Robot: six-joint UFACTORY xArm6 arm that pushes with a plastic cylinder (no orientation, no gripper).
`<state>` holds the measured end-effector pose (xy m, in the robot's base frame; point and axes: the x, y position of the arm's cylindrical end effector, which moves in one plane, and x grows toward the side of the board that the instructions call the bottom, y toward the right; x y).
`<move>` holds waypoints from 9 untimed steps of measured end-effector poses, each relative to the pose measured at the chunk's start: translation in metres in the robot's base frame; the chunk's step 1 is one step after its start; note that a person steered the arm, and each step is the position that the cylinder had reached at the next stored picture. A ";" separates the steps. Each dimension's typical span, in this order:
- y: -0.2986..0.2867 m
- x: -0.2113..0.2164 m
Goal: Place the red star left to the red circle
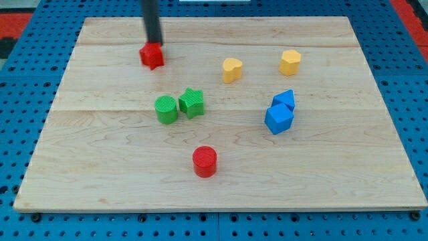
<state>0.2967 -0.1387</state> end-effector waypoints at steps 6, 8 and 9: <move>0.024 0.223; 0.049 0.233; 0.018 0.230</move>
